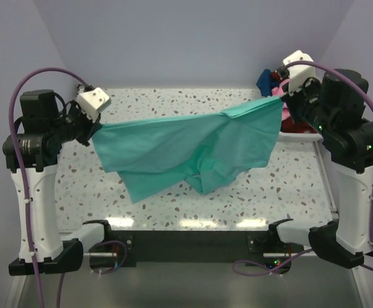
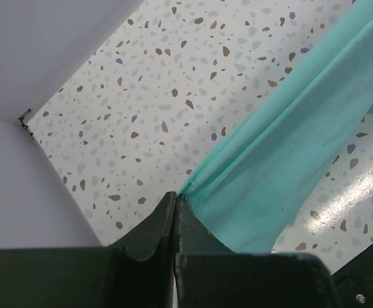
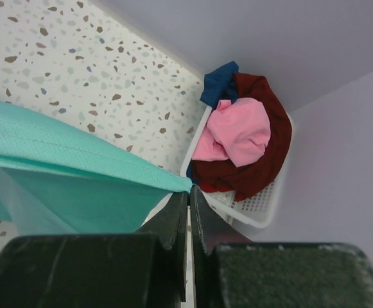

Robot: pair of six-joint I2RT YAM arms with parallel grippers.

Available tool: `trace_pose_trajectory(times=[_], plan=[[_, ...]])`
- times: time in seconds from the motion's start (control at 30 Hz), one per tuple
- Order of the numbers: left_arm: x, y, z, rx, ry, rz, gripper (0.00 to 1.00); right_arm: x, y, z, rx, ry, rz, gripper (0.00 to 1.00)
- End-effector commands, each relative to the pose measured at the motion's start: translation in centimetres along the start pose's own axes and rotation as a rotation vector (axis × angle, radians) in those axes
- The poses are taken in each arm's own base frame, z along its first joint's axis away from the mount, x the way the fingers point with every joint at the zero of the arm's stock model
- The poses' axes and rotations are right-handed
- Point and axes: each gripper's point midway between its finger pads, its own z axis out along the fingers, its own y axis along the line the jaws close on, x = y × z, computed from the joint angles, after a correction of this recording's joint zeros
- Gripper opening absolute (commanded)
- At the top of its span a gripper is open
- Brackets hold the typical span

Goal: Fold and stack the t-shirts
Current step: Flatten the tshirt out

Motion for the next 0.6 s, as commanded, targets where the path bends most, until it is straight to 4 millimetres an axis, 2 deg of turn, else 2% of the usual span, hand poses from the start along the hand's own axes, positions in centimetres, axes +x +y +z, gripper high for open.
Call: trace_pose_trajectory(times=[0.0,0.07,0.1,0.13,0.17,0.2,0.23,0.27,0.3,0.33,0.37,0.4,0.43,0.47,0.5,0.53,0.57], plan=[[-0.5,1.8,0.6,-0.043,0.014,-0.02,0.0,-0.5,-1.2,1.8,0.059,0.012,0.002,0.0],[-0.7,3.4,2.3,-0.058,0.013,-0.026,0.0,-0.7,-1.3,3.8,0.075,0.008,-0.012,0.0],[-0.9,4.1,3.0,-0.07,0.009,-0.028,0.0,-1.3,-1.6,5.4,0.096,-0.013,-0.013,0.0],[-1.4,6.0,4.7,-0.104,-0.001,-0.038,0.0,-1.3,-1.9,7.1,0.113,0.0,-0.018,0.0],[-1.8,7.1,5.5,-0.129,-0.009,-0.045,0.0,-1.6,-2.1,8.5,0.127,-0.001,-0.016,0.0],[-2.3,8.3,6.3,-0.154,-0.019,-0.051,0.0,-3.3,-3.0,9.3,0.165,-0.052,-0.006,0.0],[-3.6,10.4,7.9,-0.182,-0.048,-0.068,0.0,-3.8,-3.8,10.0,0.207,-0.058,0.001,0.0],[-4.4,11.7,8.6,-0.205,-0.063,-0.078,0.0,-3.9,-3.9,12.4,0.219,-0.044,0.004,0.0],[-5.3,12.8,9.3,-0.222,-0.081,-0.086,0.0,-6.4,-5.2,12.2,0.266,-0.116,0.027,0.0],[-7.4,15.6,10.1,-0.281,-0.126,-0.108,0.0,-7.2,-5.8,12.8,0.289,-0.132,0.043,0.0],[-8.9,16.9,10.1,-0.313,-0.159,-0.113,0.0,-9.0,-7.0,13.2,0.333,-0.175,0.065,0.0],[-11.8,19.3,9.7,-0.368,-0.232,-0.102,0.0,-9.9,-7.7,13.5,0.359,-0.192,0.077,0.0],[-13.2,20.3,9.3,-0.399,-0.273,-0.114,0.0,-10.7,-8.4,13.3,0.383,-0.217,0.086,0.0],[-14.6,21.1,8.7,-0.424,-0.317,-0.099,0.0,-12.6,-9.8,11.5,0.434,-0.276,0.105,0.0],[-16.0,21.8,7.8,-0.457,-0.362,-0.084,0.0,-13.4,-10.3,11.7,0.456,-0.308,0.11,0.0],[-18.4,22.5,5.7,-0.515,-0.451,-0.05,0.0,-14.3,-11.0,10.8,0.479,-0.339,0.099,0.0],[-19.2,22.7,4.8,-0.54,-0.488,-0.031,0.0,-15.4,-11.8,9.7,0.511,-0.391,0.103,0.0]])
